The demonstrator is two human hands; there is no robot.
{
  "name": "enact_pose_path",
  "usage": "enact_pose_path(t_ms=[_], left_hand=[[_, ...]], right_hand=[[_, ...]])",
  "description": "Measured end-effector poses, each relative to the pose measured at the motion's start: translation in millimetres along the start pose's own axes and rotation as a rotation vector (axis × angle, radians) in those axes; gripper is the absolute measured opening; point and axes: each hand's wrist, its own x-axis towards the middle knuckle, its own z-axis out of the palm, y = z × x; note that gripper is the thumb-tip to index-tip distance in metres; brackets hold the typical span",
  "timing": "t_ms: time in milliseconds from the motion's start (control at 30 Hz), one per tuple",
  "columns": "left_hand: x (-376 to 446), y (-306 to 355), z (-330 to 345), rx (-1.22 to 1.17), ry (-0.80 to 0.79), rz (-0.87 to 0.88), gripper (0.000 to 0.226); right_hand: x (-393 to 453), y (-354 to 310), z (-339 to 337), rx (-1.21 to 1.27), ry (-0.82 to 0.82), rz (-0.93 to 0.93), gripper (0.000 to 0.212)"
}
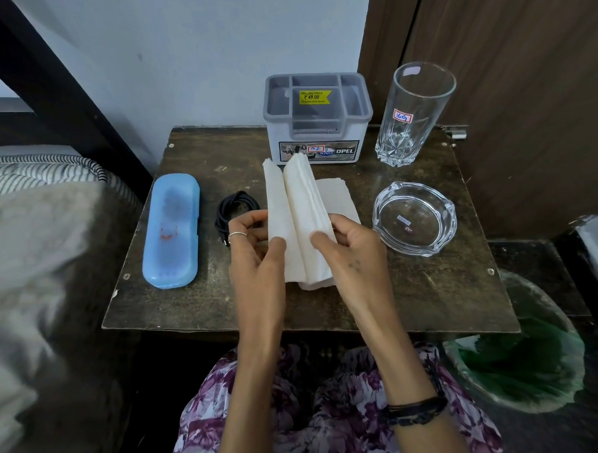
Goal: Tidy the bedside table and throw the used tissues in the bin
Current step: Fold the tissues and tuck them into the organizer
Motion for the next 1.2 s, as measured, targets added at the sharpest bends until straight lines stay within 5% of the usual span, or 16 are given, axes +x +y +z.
enact_pose_path(t_ms=[167, 367, 533, 667, 800, 1033, 1200], left_hand=[[2.2, 1.3, -9.8, 0.380, 0.094, 0.167, 0.039], [0.5, -9.7, -11.2, 0.855, 0.209, 0.303, 0.034], [-7.1, 1.0, 0.9, 0.581, 0.052, 0.337, 0.019], [-14.8, 7.6, 9.9, 0.523, 0.013, 0.281, 0.045], [-13.5, 9.2, 8.9, 0.407, 0.038, 0.163, 0.051], [-9.3, 13.5, 4.3, 0.550, 0.068, 0.298, 0.025], [-13.9, 20.8, 2.8, 0.180, -0.001, 0.260, 0.015]], right_hand=[[1.0, 0.3, -2.0, -0.086, 0.072, -0.073, 0.023], [0.8, -6.0, -13.2, 0.166, 0.163, -0.094, 0.021], [1.7, -10.8, -14.6, 0.409, 0.090, -0.028, 0.026], [1.6, -11.9, -15.5, 0.540, -0.028, 0.004, 0.029], [2.1, -10.5, -14.8, 0.448, -0.052, -0.017, 0.029], [3.7, -6.7, -11.0, 0.308, -0.097, -0.096, 0.027], [9.2, 0.0, -12.8, 0.331, -0.100, -0.105, 0.047]])
